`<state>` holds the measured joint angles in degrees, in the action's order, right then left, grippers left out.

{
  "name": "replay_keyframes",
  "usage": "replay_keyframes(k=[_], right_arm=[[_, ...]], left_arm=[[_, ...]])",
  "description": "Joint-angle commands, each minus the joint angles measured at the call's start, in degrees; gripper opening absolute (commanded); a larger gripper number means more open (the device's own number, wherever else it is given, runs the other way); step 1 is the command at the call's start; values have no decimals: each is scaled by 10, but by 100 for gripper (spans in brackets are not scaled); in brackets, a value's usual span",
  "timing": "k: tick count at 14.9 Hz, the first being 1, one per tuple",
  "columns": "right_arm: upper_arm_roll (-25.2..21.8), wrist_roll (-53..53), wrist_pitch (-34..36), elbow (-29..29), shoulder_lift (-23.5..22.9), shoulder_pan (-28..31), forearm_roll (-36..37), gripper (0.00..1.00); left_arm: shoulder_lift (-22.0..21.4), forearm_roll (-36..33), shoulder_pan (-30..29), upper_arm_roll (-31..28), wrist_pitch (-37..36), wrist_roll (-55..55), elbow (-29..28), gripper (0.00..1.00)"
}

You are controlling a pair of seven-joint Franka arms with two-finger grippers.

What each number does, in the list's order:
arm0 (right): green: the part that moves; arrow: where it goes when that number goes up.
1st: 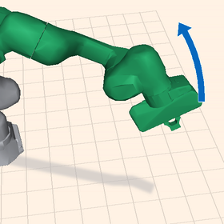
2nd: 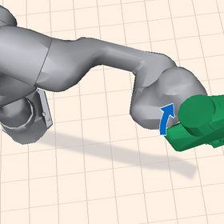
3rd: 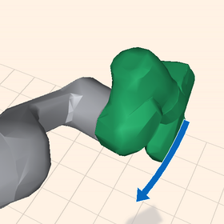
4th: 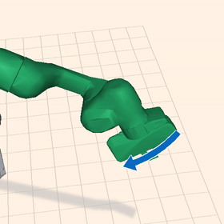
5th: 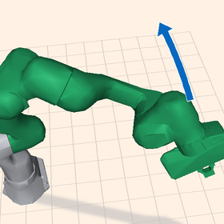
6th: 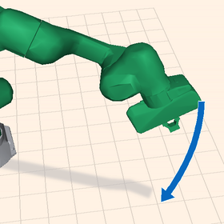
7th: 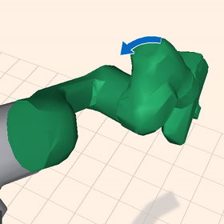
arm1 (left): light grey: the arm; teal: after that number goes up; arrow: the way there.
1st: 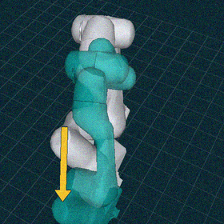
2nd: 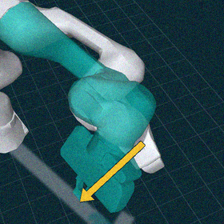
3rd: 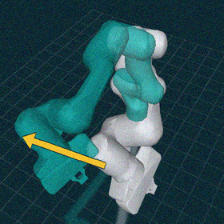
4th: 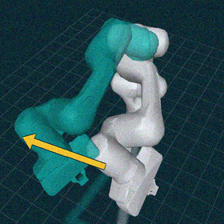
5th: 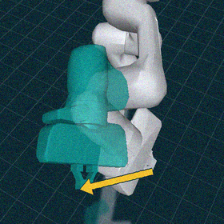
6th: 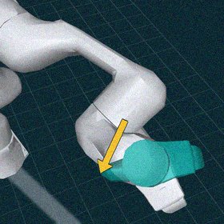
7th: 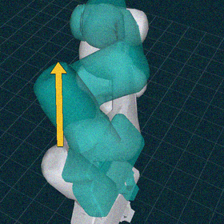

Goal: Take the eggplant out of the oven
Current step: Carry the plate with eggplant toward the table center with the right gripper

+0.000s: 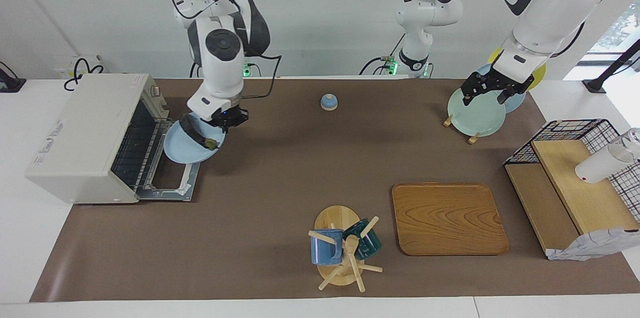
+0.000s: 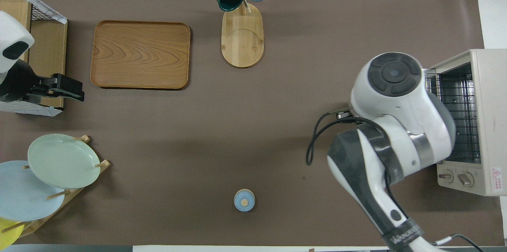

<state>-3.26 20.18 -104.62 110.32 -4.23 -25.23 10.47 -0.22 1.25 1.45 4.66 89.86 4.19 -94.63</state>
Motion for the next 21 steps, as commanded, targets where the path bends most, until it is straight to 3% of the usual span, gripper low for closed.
replay_keyframes(k=[1, 3, 5, 11, 14, 16, 19, 21], right_arm=[[1, 97, 64, -158, -114, -58, -38, 0], [1, 187, 113, -300, -227, -111, -40, 0], [13, 262, 89, -365, -288, -152, -39, 0], [33, 353, -37, -347, -323, -195, -54, 0], [33, 353, -54, -340, -324, -190, -60, 0], [33, 353, -110, -318, -324, -188, -78, 0], [33, 353, -176, -303, -324, -188, -82, 11], [33, 351, -163, -309, -324, -188, -73, 18]], left_arm=[[-3, 1, -6, 3, -8, -8, 0, 100], [-3, 1, -6, 3, -8, -8, 0, 100], [-3, 1, -6, 3, -8, -8, -1, 100], [-3, 1, -7, 3, -8, -8, 0, 100], [-3, 1, -7, 3, -8, -8, 0, 100], [-3, 1, -6, 3, -8, -8, 0, 100], [-3, 1, -6, 3, -8, -8, 0, 100], [-3, 1, -7, 3, -8, -8, 0, 100]])
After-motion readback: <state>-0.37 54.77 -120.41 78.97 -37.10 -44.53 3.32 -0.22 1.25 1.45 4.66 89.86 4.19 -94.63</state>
